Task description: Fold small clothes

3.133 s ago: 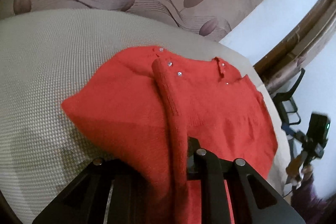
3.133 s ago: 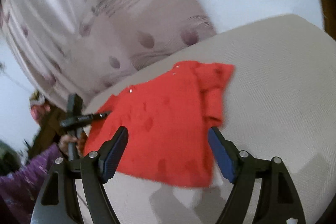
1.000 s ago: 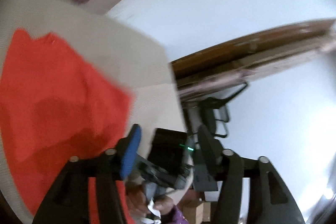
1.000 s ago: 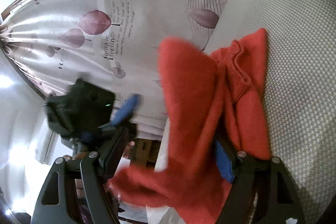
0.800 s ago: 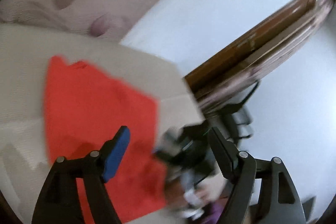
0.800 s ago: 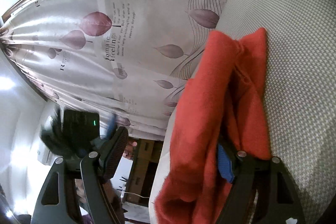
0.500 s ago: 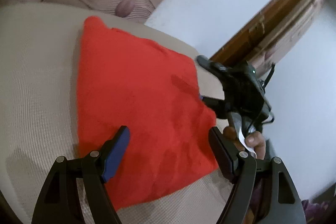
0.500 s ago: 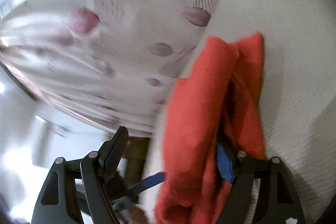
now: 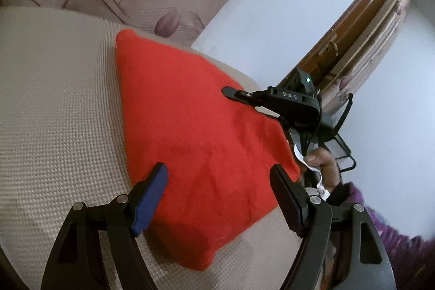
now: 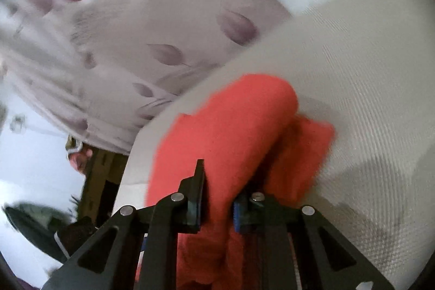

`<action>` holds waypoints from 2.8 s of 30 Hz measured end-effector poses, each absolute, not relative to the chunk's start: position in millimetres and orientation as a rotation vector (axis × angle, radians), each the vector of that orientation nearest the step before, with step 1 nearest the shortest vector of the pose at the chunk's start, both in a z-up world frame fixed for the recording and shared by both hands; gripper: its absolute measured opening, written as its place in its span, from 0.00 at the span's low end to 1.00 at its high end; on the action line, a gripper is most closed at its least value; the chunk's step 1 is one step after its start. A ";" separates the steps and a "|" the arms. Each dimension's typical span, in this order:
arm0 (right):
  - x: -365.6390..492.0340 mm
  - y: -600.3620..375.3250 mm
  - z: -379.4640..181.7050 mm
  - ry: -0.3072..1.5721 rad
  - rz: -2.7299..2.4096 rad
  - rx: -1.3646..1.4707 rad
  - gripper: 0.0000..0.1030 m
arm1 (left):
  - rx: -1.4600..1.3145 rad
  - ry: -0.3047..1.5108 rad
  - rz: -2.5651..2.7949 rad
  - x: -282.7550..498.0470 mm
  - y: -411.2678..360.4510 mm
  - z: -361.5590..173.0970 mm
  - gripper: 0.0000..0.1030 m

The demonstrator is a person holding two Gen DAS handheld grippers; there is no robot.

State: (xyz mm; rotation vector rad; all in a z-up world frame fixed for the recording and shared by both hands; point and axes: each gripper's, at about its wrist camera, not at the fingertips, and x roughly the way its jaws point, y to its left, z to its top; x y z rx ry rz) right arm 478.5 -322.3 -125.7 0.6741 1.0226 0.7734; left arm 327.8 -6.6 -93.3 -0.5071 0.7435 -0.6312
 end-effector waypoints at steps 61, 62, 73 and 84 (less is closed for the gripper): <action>327.1 -349.2 -132.1 1.087 0.762 0.609 0.07 | -0.552 0.653 -0.442 244.2 27.1 -77.6 0.43; 326.9 -350.0 -133.1 1.088 0.760 0.613 0.07 | -0.516 0.637 -0.439 251.5 25.1 -72.1 0.44; 321.1 -355.6 -138.1 1.118 0.759 0.622 0.04 | -0.416 0.830 -0.506 288.8 4.9 -102.8 0.44; 349.0 -346.9 -60.8 0.835 0.729 0.540 0.13 | -0.427 0.824 -0.517 286.0 -1.6 -102.3 0.44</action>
